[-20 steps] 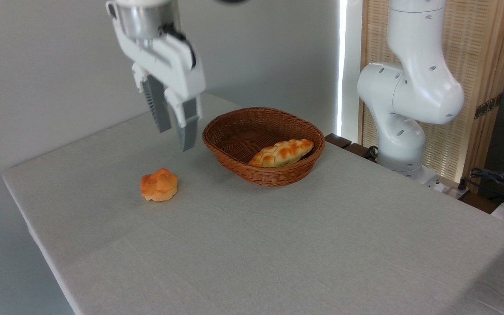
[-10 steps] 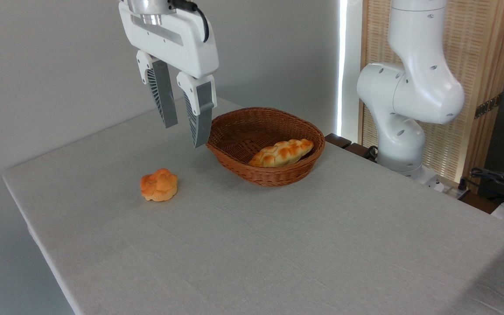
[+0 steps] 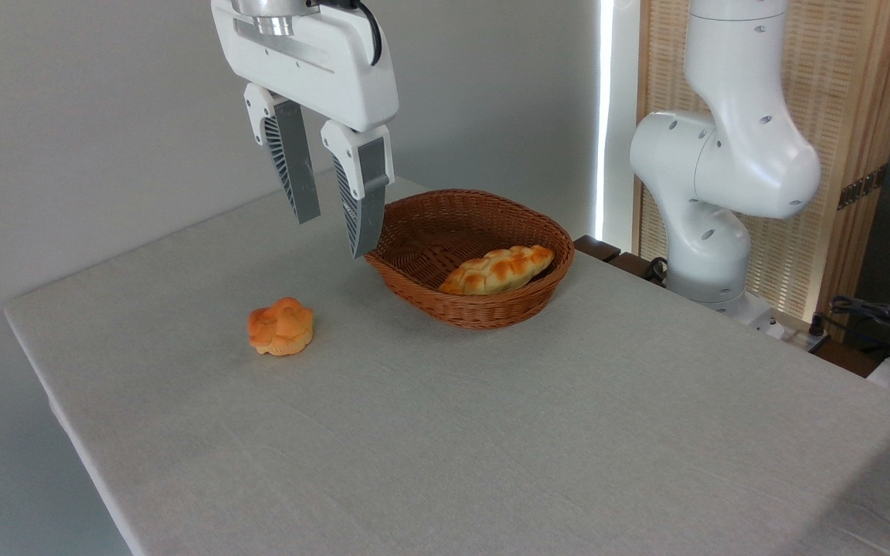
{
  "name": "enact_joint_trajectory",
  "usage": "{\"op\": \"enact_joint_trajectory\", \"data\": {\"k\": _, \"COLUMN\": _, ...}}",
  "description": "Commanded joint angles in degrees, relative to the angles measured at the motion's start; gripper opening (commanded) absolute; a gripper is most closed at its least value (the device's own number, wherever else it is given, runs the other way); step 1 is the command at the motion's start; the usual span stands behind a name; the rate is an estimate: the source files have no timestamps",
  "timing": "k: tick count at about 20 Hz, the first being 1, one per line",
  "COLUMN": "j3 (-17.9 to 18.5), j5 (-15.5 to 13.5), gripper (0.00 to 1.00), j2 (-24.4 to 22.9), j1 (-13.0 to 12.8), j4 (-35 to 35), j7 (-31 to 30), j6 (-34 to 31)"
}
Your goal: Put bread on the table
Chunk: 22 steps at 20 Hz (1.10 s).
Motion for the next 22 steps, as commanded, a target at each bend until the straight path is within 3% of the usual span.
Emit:
{"op": "enact_joint_trajectory", "data": {"k": 1, "j3": -0.38, "j5": 1.49, "gripper": 1.00, "j2": 0.86, "j1": 0.24, "j4": 1.73, "j7": -0.25, "j6": -1.60}}
{"op": "enact_joint_trajectory", "data": {"k": 3, "j3": -0.29, "j5": 2.98, "gripper": 1.00, "j2": 1.03, "j1": 0.24, "j4": 1.81, "j7": -1.13, "j6": -1.16}}
{"op": "enact_joint_trajectory", "data": {"k": 8, "j3": 0.32, "j5": 2.81, "gripper": 1.00, "j2": 1.30, "j1": -0.02, "j4": 1.46, "j7": -1.22, "j6": 2.00}}
{"op": "enact_joint_trajectory", "data": {"k": 13, "j3": 4.01, "j5": 2.64, "gripper": 1.00, "j2": 2.00, "j1": -2.31, "j4": 1.20, "j7": -1.13, "j6": 2.53}}
{"op": "enact_joint_trajectory", "data": {"k": 22, "j3": 4.28, "j5": 2.02, "gripper": 1.00, "j2": 2.79, "j1": -2.57, "j4": 0.85, "j7": -1.13, "j6": 3.41}}
